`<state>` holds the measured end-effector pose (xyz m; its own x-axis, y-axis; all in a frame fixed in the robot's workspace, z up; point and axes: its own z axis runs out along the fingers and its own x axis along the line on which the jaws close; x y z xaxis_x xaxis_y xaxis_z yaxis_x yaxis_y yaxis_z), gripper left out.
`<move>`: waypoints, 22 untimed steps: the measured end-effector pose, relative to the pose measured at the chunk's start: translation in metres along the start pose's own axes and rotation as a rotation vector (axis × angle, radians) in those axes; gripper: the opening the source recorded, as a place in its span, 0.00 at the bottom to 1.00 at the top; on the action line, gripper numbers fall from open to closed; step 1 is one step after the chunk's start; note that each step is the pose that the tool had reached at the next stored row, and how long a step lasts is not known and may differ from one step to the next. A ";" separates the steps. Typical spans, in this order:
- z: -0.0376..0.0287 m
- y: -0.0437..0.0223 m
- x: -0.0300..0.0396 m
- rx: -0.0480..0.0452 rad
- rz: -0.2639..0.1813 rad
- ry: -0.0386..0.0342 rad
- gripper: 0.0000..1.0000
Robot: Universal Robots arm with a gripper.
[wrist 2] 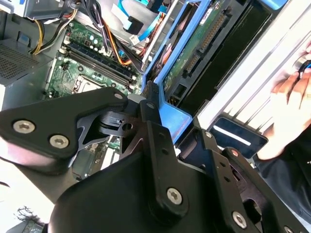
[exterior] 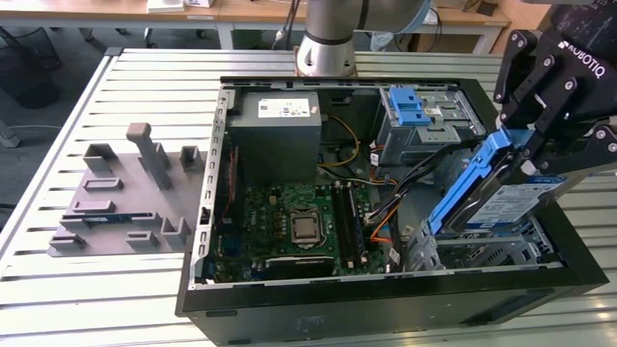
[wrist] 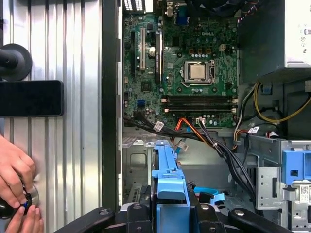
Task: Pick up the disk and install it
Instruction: 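Insert the disk into the insertion slot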
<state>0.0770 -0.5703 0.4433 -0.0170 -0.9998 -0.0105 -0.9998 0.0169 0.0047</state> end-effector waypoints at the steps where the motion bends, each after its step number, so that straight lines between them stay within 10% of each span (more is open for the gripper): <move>1: -0.0004 0.0000 0.0000 0.0015 0.000 0.0000 0.36; 7: -0.0005 0.0009 0.0000 0.0272 -0.007 -0.0001 0.36; 22: 0.0044 0.0049 0.0002 0.0281 -0.008 -0.0006 0.36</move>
<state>0.0720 -0.5704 0.4390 -0.0093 -0.9999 -0.0110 -0.9997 0.0095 -0.0235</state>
